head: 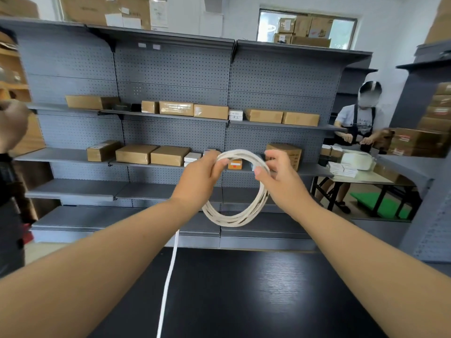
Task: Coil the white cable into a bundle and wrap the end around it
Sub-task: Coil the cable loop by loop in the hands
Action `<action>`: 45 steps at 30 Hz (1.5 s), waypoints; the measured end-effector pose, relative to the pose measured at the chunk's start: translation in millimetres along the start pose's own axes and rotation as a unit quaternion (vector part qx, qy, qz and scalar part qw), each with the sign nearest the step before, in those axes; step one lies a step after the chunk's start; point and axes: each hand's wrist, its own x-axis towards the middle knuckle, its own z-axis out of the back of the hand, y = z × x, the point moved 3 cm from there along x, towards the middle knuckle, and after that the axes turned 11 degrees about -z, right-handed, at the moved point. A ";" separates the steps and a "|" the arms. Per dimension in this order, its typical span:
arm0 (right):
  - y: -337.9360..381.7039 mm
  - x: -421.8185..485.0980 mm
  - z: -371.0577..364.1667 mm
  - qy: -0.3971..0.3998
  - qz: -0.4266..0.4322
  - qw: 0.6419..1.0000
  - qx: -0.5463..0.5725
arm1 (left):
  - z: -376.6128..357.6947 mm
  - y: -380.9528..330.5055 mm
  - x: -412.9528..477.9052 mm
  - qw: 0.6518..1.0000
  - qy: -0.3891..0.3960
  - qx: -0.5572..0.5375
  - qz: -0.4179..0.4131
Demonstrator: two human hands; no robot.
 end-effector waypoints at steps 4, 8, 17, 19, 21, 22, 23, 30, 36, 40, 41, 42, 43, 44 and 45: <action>8.1 1.5 -3.8 0.072 0.047 0.992 -0.093 | -3.8 -3.7 1.6 0.992 0.082 0.059 -0.071; 6.9 -2.6 -12.3 0.133 0.062 0.978 -0.151 | -9.4 -0.4 0.7 0.984 0.134 0.062 -0.094; 10.5 -13.1 -19.8 0.070 0.106 0.964 -0.233 | -13.4 5.9 -8.5 0.976 0.192 -0.107 0.008; 11.4 -12.7 -18.4 0.062 0.111 0.964 -0.233 | -13.6 5.8 -10.2 0.970 0.194 -0.147 0.022; 10.9 -11.1 -16.6 0.053 0.109 0.967 -0.226 | -14.2 8.1 -12.8 0.963 0.190 -0.184 0.041; 9.9 -9.8 -15.8 0.047 0.108 0.968 -0.220 | -14.9 10.3 -14.3 0.959 0.187 -0.205 0.056; 8.9 -8.6 -14.6 0.040 0.108 0.970 -0.212 | -15.7 12.4 -15.7 0.954 0.183 -0.226 0.072; 8.1 -7.4 -3.8 -0.007 0.101 0.980 -0.171 | -16.0 14.2 -26.3 0.910 0.144 -0.359 0.152; 5.3 -8.2 -2.8 -0.012 0.098 0.982 -0.163 | -14.8 11.0 -28.1 0.953 0.129 -0.257 0.095; 5.7 -8.7 -2.3 -0.014 0.103 0.981 -0.163 | -14.5 10.0 -27.7 0.969 0.096 -0.208 0.092; 5.5 -8.6 -2.4 -0.013 0.104 0.981 -0.165 | -14.1 9.2 -27.5 0.973 0.092 -0.190 0.088; 5.0 -8.4 -2.3 -0.012 0.106 0.980 -0.167 | -14.3 8.3 -27.4 0.977 0.089 -0.174 0.084; 4.7 -8.4 -2.1 -0.012 0.107 0.980 -0.168 | -14.8 7.6 -27.5 0.979 0.084 -0.164 0.083; 4.3 -8.3 -2.0 -0.013 0.109 0.980 -0.169 | -15.4 7.4 -28.0 0.981 0.081 -0.157 0.085; 4.4 -8.4 -2.0 -0.015 0.110 0.979 -0.171 | -15.8 6.8 -28.3 0.982 0.078 -0.147 0.085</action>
